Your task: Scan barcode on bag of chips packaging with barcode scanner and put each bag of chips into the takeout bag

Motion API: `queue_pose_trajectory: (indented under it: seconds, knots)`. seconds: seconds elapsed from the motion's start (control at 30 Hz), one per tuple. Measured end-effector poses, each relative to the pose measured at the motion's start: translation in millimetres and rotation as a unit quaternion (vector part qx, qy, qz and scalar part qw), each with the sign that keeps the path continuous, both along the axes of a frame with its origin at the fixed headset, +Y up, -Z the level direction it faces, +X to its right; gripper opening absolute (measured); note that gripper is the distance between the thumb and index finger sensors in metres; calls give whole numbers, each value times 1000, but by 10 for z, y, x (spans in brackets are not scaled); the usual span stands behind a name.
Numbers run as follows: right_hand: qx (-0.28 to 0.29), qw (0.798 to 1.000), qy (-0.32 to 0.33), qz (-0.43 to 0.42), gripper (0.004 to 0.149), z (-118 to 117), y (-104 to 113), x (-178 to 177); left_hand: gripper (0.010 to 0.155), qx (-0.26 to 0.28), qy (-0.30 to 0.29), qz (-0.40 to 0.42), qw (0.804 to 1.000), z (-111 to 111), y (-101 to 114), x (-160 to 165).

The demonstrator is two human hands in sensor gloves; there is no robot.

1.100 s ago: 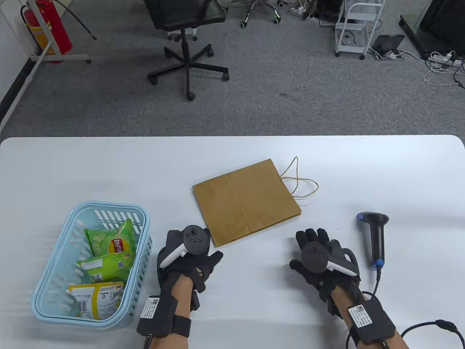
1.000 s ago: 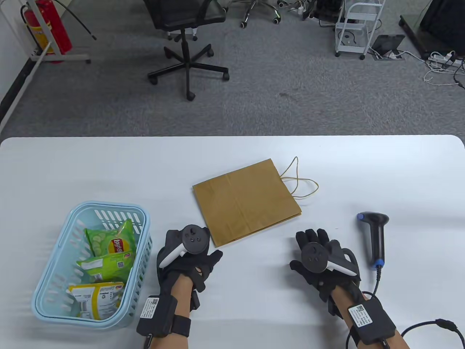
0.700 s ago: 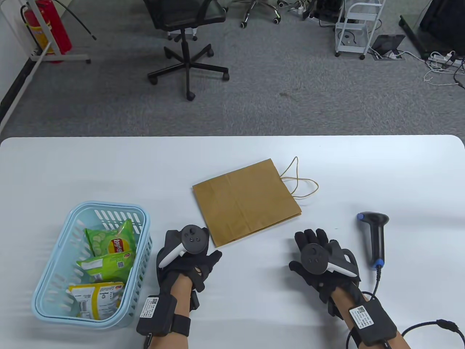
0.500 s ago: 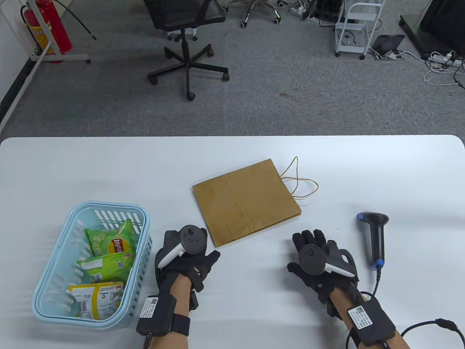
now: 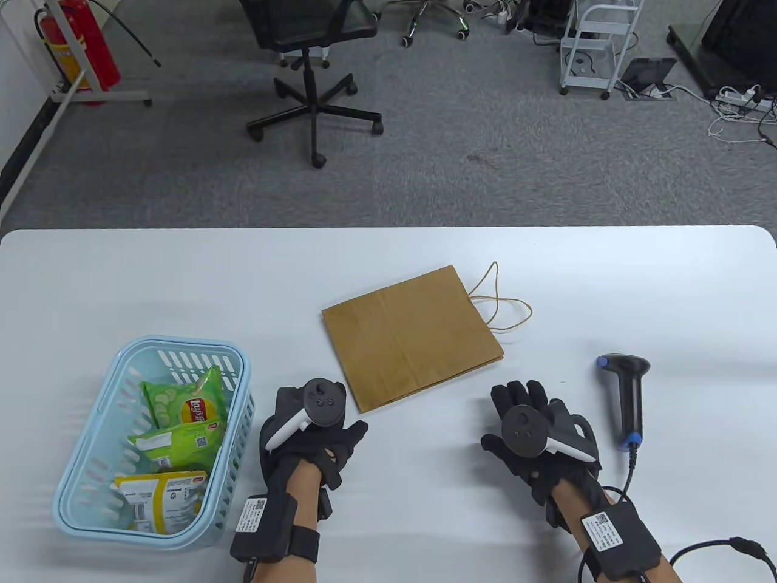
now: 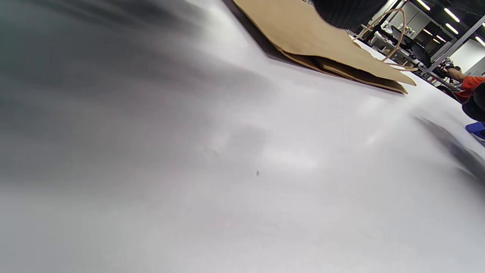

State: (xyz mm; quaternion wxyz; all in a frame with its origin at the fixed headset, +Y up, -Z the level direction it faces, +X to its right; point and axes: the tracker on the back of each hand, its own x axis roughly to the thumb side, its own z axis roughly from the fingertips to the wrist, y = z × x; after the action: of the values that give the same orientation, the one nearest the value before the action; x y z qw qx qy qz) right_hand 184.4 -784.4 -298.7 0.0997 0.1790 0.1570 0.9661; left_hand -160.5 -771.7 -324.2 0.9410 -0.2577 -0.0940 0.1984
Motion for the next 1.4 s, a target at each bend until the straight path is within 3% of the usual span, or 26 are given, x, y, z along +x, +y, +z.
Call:
queue_pose_trajectory:
  seconds: [0.17, 0.43, 0.67, 0.83, 0.9, 1.07, 1.23, 1.4]
  knots:
    - [10, 1000, 3, -7, 87, 14, 66, -4, 93, 17, 2, -13, 1000, -33, 28, 78]
    - [11, 1000, -2, -13, 87, -6, 99, 25, 101, 18, -31, -136, 990, -328, 90, 494]
    - [14, 999, -3, -29, 87, -14, 135, 108, 107, 13, -54, -121, 991, -605, -32, 894]
    - [9, 999, -9, -41, 87, -37, 142, 141, 107, -20, -50, -180, 982, -694, -167, 906]
    - [8, 999, -8, -37, 87, -37, 137, 138, 104, -26, -43, -152, 987, -701, -193, 875]
    - [10, 999, -8, -39, 87, -34, 140, 127, 85, 24, -28, -129, 991, -696, -115, 812]
    - [5, 999, -7, -39, 87, -35, 134, 110, 68, 141, 22, -105, 984, -656, 134, 724]
    - [17, 999, -12, -50, 87, -31, 148, 140, 63, 253, 77, -25, 964, -529, 459, 536]
